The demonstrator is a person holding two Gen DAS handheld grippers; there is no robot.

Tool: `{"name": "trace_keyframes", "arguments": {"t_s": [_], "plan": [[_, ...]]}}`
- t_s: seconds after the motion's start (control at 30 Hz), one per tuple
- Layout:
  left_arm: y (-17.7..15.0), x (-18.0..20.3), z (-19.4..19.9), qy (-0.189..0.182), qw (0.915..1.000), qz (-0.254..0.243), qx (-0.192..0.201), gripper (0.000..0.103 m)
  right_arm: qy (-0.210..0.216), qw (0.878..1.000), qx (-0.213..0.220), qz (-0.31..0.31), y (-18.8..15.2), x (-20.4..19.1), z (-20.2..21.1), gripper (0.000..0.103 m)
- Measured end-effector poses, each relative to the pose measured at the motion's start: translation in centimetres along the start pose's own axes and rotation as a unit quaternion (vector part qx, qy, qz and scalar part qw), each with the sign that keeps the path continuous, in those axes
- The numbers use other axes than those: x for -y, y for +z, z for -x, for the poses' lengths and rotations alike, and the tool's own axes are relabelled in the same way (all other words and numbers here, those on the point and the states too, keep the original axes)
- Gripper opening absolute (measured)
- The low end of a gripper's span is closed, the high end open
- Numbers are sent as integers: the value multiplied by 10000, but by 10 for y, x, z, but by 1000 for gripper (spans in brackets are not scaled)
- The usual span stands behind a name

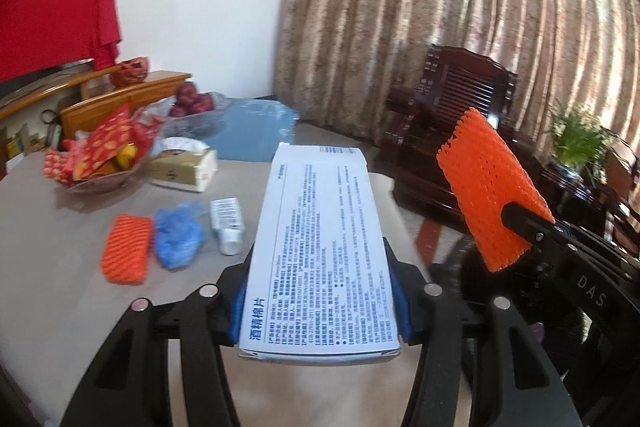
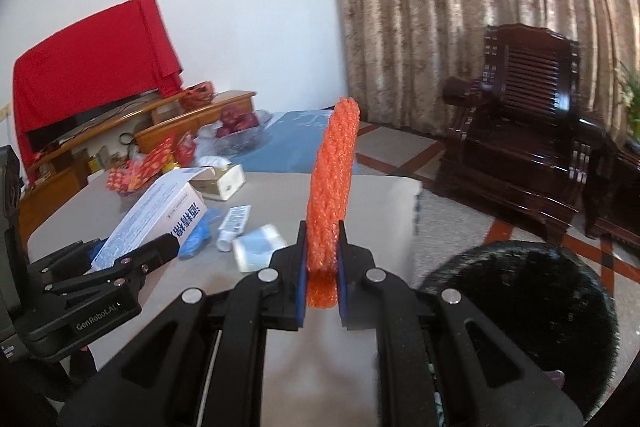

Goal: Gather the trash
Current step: 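Carry packet and orange net over the bin and open both tools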

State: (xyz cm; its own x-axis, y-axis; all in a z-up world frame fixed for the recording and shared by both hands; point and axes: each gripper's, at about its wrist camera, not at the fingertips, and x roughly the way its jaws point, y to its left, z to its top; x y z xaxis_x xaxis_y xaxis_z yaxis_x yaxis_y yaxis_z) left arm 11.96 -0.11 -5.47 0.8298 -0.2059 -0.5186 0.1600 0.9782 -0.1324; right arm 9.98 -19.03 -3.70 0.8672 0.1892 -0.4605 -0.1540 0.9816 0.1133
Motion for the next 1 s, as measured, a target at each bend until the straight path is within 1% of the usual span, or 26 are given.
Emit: {"name": "trace_keyframes", "arguments": {"t_s": [0.3,0.6,0.77,1.0], "plan": [[-5,71,-20,-612,9973,-399,-106,54,-665,9976,-8,-212,-21,69,36,11],[-14,142,-41,-1203,9895,-766,-230,54,-1340,9896,-42,-525,-45,132,63,11],[-15,172,-50,-1428,9855,-894,-189,54,-1653,9842,-103,-621,-60,160,70,11],[-19,209,-62,-1671,9799,-1059,-274,54,-1907,9781,-196,-812,-76,189,74,11]]}}
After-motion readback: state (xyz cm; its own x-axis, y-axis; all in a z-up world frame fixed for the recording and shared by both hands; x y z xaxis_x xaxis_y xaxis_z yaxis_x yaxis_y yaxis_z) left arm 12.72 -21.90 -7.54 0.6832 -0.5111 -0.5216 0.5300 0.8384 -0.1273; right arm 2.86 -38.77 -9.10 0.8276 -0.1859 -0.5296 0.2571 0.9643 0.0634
